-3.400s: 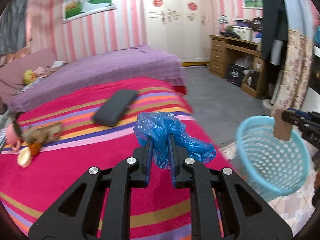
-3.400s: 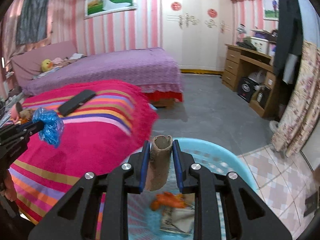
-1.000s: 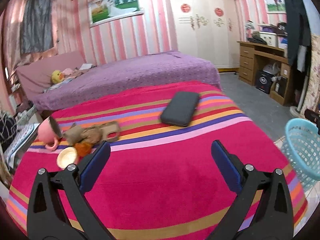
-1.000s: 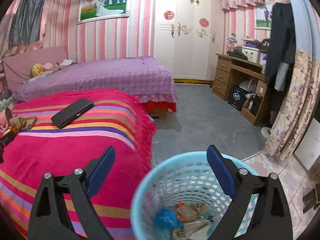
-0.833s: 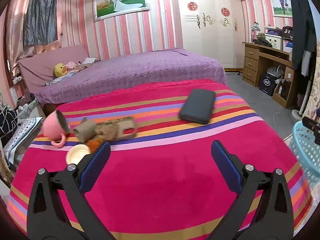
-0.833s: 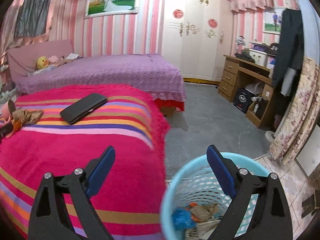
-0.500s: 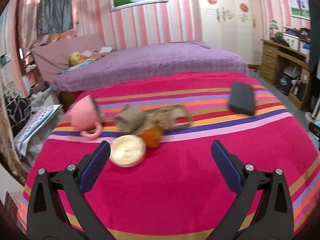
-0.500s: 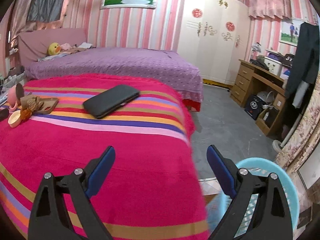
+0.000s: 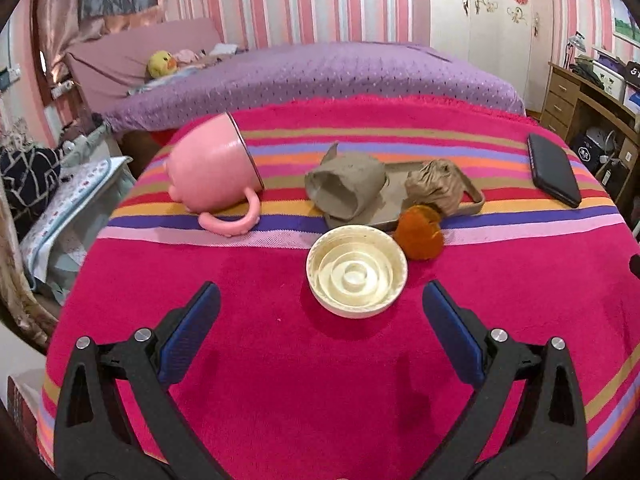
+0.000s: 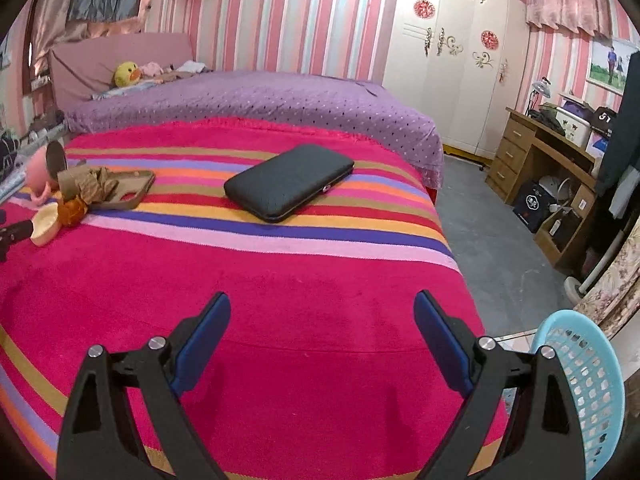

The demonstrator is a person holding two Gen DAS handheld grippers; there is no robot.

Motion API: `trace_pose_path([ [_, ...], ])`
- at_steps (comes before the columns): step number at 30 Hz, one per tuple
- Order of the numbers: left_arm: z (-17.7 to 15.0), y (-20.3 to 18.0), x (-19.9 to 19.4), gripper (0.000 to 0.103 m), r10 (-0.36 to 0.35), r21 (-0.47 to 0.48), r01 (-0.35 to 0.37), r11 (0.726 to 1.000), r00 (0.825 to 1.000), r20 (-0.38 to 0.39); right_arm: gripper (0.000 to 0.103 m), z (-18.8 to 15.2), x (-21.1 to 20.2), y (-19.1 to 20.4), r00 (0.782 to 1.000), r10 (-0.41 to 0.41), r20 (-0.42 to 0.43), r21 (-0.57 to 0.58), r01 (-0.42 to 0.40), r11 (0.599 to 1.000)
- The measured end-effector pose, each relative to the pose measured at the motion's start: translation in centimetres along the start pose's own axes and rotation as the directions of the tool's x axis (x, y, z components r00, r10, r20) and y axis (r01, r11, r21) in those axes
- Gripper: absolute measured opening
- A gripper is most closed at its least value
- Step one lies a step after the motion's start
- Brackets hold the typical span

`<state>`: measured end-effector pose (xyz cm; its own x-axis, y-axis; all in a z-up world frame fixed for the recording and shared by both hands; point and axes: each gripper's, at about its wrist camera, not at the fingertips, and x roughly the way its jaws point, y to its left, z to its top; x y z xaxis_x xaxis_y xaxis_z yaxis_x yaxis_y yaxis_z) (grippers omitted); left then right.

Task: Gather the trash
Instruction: 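Grasp the cream plastic lid with the left tool while the right tool grasps the orange peel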

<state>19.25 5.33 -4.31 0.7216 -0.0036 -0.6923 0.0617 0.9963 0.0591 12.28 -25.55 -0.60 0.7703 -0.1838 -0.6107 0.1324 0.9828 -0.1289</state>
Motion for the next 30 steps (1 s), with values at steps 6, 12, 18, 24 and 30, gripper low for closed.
trace_pose_path([
  [6, 0.6, 0.5, 2.6, 0.097, -0.062, -0.041, 0.059, 0.997, 0.996, -0.068, 0.091, 0.8, 0.8, 0.8, 0.999, 0.033, -0.026, 0.014, -0.032, 0.999],
  [12, 1.0, -0.9, 3.3, 0.079, -0.102, -0.015, 0.101, 0.995, 0.991, -0.09, 0.091, 2.7, 1.5, 4.0, 0.998, 0.061, -0.035, -0.03, -0.062, 0.998],
  [18, 0.9, -0.6, 3.0, 0.061, -0.121, -0.013, 0.121, 0.993, 0.988, -0.097, 0.091, 4.7, 1.0, 8.6, 0.995, 0.101, -0.008, -0.077, -0.101, 0.992],
  [24, 1.0, 2.5, 0.4, 0.061, -0.058, 0.023, 0.059, 0.998, 0.998, -0.012, 0.091, 5.3, 0.8, 13.5, 0.99, 0.14, -0.01, -0.094, -0.14, 0.986],
  [30, 0.8, 7.7, -1.2, 0.061, 0.038, -0.011, -0.038, 0.999, 0.999, 0.036, 0.091, 5.6, 0.8, 17.7, 0.983, 0.183, 0.002, -0.131, -0.181, 0.975],
])
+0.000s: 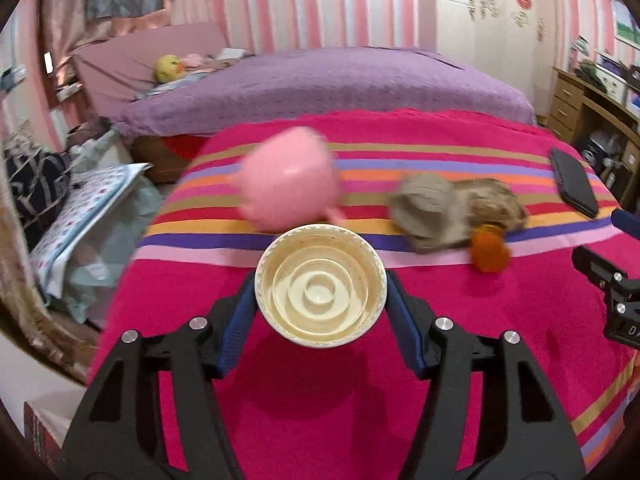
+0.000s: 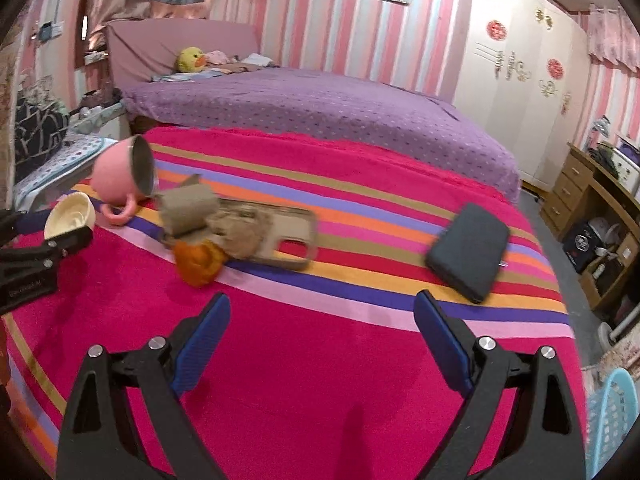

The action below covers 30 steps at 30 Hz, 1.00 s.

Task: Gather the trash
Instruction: 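Grasp the cream plastic lid with the left tool while the right tool grasps the orange peel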

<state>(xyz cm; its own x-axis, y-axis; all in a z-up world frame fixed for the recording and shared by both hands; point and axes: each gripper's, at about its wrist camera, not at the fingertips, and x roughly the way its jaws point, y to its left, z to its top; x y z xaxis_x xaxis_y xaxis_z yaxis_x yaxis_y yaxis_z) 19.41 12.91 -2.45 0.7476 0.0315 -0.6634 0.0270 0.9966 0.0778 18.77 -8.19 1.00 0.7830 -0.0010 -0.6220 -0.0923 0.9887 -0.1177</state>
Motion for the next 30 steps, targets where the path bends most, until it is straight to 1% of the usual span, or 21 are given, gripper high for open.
trace_pose_path([
  [2, -0.2, 2.4, 0.0, 0.061, 0.027, -0.043, -0.027, 0.999, 1.0, -0.003, 0.091, 0.2, 0.5, 1.3, 1.0, 0.015, -0.005, -0.018, -0.015, 1.0],
  [6, -0.5, 5.5, 0.2, 0.061, 0.059, -0.125, -0.061, 0.99, 0.998, -0.016, 0.091, 0.6, 1.7, 3.4, 0.998, 0.059, -0.027, -0.025, -0.06, 0.998],
  [8, -0.7, 6.3, 0.1, 0.061, 0.07, -0.142, -0.072, 0.987, 0.997, -0.016, 0.09, 0.7, 2.5, 4.1, 0.995, 0.082, -0.05, -0.024, -0.084, 0.996],
  [10, -0.8, 6.7, 0.0, 0.061, 0.089, -0.138, -0.09, 0.986, 0.996, -0.013, 0.088, 0.7, 3.5, 5.0, 0.992, 0.102, -0.074, -0.026, -0.104, 0.994],
  [12, -1.1, 7.3, -0.2, 0.061, 0.101, -0.136, -0.102, 0.985, 0.995, -0.014, 0.076, 0.8, 4.3, 5.7, 0.989, 0.109, -0.095, -0.037, -0.113, 0.993],
  [14, -1.2, 7.6, -0.2, 0.061, 0.103, -0.15, -0.105, 0.983, 0.994, -0.02, 0.069, 1.1, 5.5, 6.2, 0.982, 0.138, -0.127, -0.03, -0.143, 0.989],
  [16, -1.2, 7.6, -0.1, 0.061, 0.089, -0.165, -0.092, 0.982, 0.996, -0.026, 0.065, 1.4, 6.2, 6.5, 0.977, 0.158, -0.14, -0.017, -0.162, 0.987],
  [17, -1.2, 7.6, -0.2, 0.061, 0.093, -0.157, -0.096, 0.983, 0.995, -0.022, 0.059, 1.5, 6.6, 6.7, 0.975, 0.167, -0.144, -0.015, -0.171, 0.985],
  [18, -1.1, 7.4, -0.2, 0.061, 0.106, -0.146, -0.108, 0.983, 0.994, -0.017, 0.05, 1.6, 6.8, 7.0, 0.974, 0.172, -0.149, -0.019, -0.176, 0.984],
  [20, -1.1, 7.3, -0.3, 0.061, 0.111, -0.139, -0.112, 0.984, 0.994, -0.014, 0.038, 1.5, 7.4, 7.7, 0.969, 0.178, -0.169, -0.047, -0.188, 0.981],
  [21, -1.0, 7.3, -0.3, 0.061, 0.11, -0.14, -0.11, 0.984, 0.994, -0.013, 0.031, 1.5, 7.3, 7.9, 0.969, 0.181, -0.165, -0.053, -0.192, 0.98],
  [24, -1.0, 7.0, -0.5, 0.061, 0.113, -0.135, -0.114, 0.984, 0.994, -0.01, 0.025, 1.4, 6.7, 7.8, 0.971, 0.192, -0.143, -0.06, -0.202, 0.978],
  [27, -0.9, 6.3, -1.0, 0.061, 0.11, -0.122, -0.11, 0.986, 0.994, -0.002, 0.024, 1.1, 5.3, 7.2, 0.979, 0.172, -0.113, -0.087, -0.183, 0.979],
  [30, -0.9, 4.9, -1.9, 0.061, 0.114, -0.092, -0.112, 0.989, 0.993, 0.015, 0.024, 0.6, 3.7, 5.6, 0.981, 0.168, -0.094, -0.088, -0.176, 0.98],
])
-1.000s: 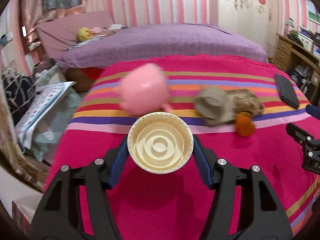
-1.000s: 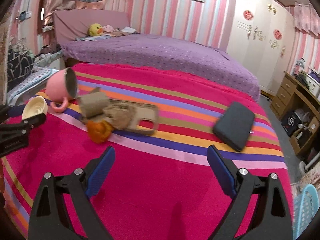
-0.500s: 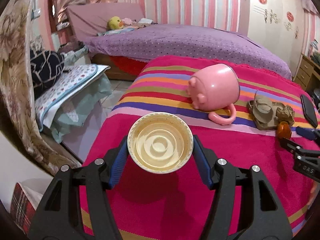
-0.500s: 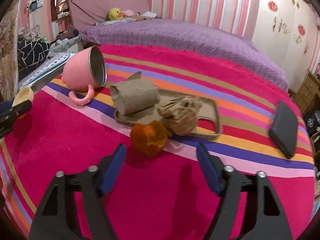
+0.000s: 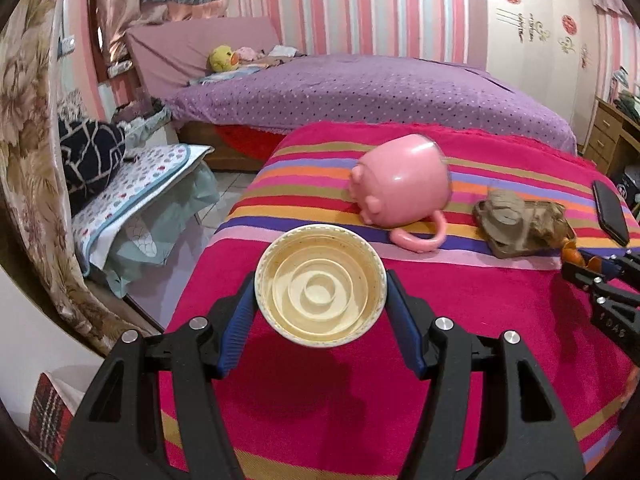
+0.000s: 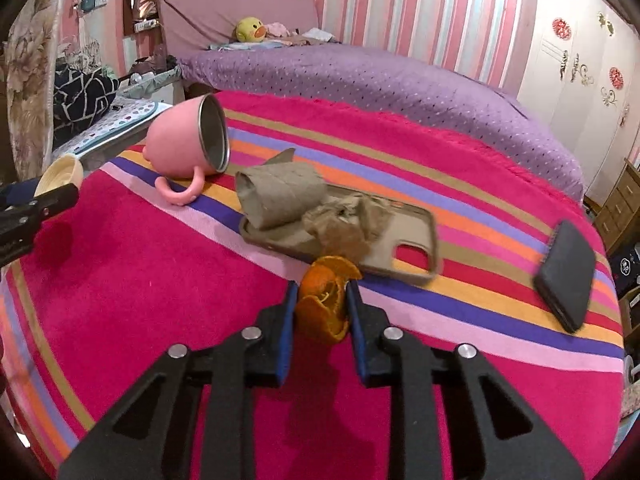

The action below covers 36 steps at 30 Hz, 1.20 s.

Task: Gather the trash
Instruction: 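Grasp the cream plastic lid with the left tool while the right tool grasps the orange peel, then carry the cream lid and orange peel in both tools toward the blue basket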

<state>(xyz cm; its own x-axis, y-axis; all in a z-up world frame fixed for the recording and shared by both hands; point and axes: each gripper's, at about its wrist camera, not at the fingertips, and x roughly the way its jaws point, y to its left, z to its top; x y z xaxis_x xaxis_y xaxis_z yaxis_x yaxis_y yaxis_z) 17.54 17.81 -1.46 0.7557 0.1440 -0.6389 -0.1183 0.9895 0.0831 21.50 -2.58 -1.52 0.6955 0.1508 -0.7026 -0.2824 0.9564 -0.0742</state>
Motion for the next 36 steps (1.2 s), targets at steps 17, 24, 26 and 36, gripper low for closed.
trace_pose_path([
  [17, -1.0, -12.1, -6.2, 0.061, -0.152, 0.077, 0.147, 0.986, 0.986, 0.063, 0.024, -7.0, -15.2, -12.9, 0.974, -0.184, 0.13, 0.129, 0.167, 0.977],
  [24, -1.7, -16.5, -8.1, 0.061, -0.203, 0.113, 0.193, 0.975, 0.975, 0.091, 0.024, -10.2, -19.6, -17.4, 0.957, -0.26, 0.128, 0.162, 0.238, 0.958],
  [26, -1.9, -17.3, -8.4, 0.061, -0.215, 0.109, 0.205, 0.973, 0.973, 0.089, 0.024, -11.2, -20.1, -18.1, 0.955, -0.269, 0.122, 0.158, 0.249, 0.955],
  [36, -2.7, -21.3, -8.8, 0.061, -0.206, 0.137, 0.192, 0.972, 0.974, 0.094, 0.024, -15.4, -18.9, -21.4, 0.959, -0.271, 0.08, 0.18, 0.254, 0.95],
])
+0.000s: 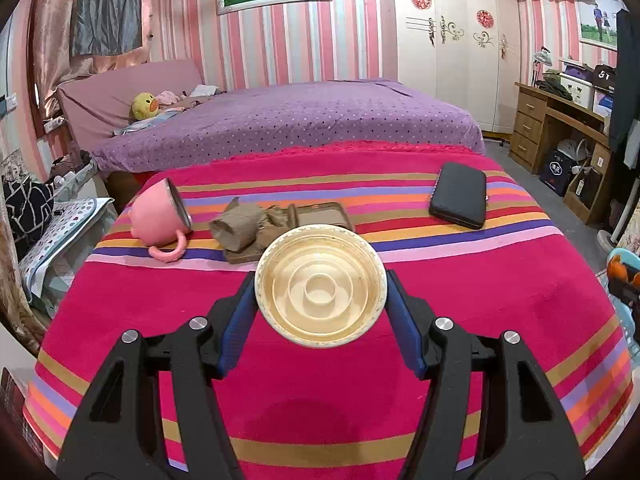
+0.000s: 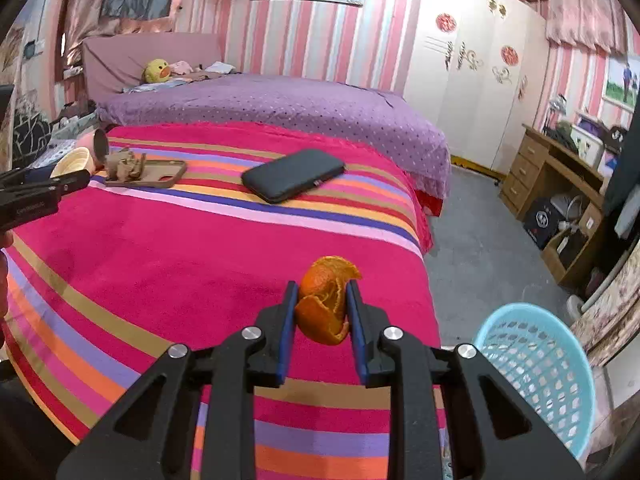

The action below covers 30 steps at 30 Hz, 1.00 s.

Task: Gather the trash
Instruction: 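Carry the cream lid and orange peel in both tools toward the blue basket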

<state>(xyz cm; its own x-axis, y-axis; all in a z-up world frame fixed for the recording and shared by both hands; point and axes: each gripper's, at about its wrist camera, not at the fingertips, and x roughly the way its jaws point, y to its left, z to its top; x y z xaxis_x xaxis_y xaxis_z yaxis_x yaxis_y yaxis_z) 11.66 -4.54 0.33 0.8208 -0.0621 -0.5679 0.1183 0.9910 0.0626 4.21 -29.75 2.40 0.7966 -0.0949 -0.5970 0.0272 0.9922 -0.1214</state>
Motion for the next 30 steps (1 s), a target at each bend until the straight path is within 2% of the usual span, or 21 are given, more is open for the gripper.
trace_pose_path([
  [10, 0.8, -4.8, 0.9, 0.061, -0.026, 0.012, 0.026, 1.0, 1.0, -0.004, 0.024, -0.1, 1.0, -3.9, 1.0, 0.004, -0.01, 0.044, -0.004, 0.999],
  [14, 1.0, -6.8, 0.8, 0.061, -0.045, 0.015, 0.045, 0.999, 0.999, 0.003, 0.025, 0.2, 0.6, -7.0, 1.0, -0.001, 0.009, 0.14, 0.0, 0.99],
  [18, 1.1, -8.6, 0.8, 0.061, -0.06, 0.014, 0.06, 0.998, 0.998, 0.003, 0.025, -0.2, 0.4, -8.7, 0.999, -0.049, 0.006, 0.124, 0.048, 0.991],
  [30, 0.8, -13.5, 0.1, 0.061, -0.054, 0.037, 0.053, 0.998, 0.998, 0.016, 0.025, -2.4, 0.4, -14.2, 0.997, -0.072, -0.029, 0.176, 0.076, 0.981],
])
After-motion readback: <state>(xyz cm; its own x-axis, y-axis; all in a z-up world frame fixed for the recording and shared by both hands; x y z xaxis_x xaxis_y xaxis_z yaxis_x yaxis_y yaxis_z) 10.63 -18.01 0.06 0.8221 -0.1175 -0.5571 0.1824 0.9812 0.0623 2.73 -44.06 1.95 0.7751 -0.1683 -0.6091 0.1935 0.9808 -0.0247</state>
